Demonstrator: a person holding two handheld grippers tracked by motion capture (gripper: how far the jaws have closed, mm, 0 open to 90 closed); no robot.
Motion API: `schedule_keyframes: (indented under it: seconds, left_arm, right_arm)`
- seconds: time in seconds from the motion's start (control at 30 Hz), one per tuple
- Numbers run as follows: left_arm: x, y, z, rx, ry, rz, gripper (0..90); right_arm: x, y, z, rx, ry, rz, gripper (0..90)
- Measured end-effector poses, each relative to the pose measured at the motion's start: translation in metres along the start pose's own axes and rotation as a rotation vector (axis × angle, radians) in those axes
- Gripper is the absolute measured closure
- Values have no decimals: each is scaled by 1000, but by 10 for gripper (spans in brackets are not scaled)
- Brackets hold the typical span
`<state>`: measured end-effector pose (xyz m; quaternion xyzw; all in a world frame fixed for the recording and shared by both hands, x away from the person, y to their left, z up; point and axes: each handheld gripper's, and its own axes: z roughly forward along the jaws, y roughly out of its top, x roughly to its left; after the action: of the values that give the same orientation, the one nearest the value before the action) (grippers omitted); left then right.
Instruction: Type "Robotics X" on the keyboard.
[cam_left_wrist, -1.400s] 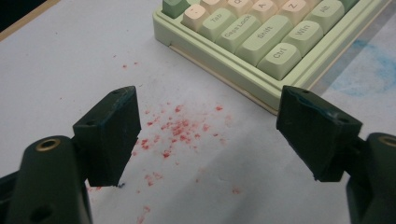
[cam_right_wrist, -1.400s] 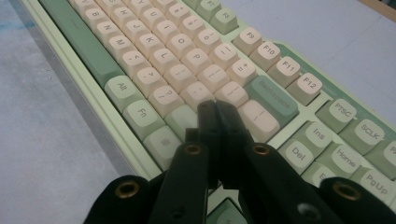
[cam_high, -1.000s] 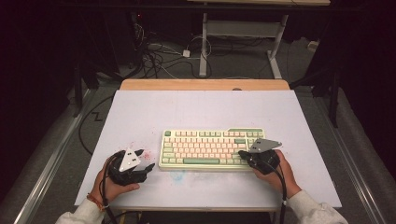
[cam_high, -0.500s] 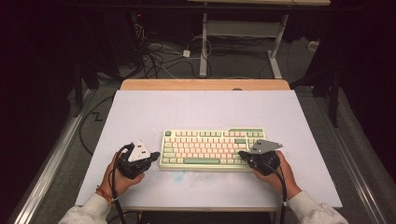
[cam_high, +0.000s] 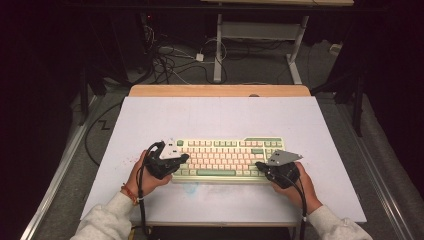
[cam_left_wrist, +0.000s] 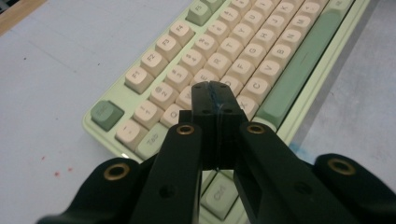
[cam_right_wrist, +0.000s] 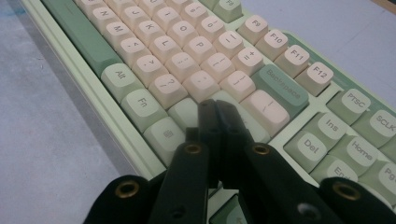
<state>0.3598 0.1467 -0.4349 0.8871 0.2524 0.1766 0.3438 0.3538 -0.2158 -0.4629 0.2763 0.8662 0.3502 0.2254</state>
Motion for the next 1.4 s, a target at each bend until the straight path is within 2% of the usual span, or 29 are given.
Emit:
schedule_keyframes:
  seconds: [0.33, 0.67, 0.8, 1.1, 1.17, 1.3, 1.4]
  left_arm:
    - [-2, 24, 29, 44, -29, 36, 874]
    - [-4, 36, 48, 67, -45, 51, 874]
    - [-4, 39, 55, 78, -35, 53, 873]
    - [-4, 41, 63, 97, -21, 61, 868]
    - [-4, 40, 66, 121, -22, 76, 873]
    - [-5, 42, 65, 116, -25, 82, 865]
    - [-6, 43, 59, 84, -13, 82, 851]
  right_arm:
    - [1, 0, 0, -1, -4, -4, 900]
    - [2, 0, 0, 1, -10, -8, 900]
    - [2, 0, 0, 1, -10, -9, 900]
    - [2, 0, 0, 3, -10, -12, 900]
    - [2, 0, 0, 2, -11, -11, 900]
    - [2, 1, 0, 6, -10, -14, 900]
    - [2, 1, -2, 8, -16, -16, 900]
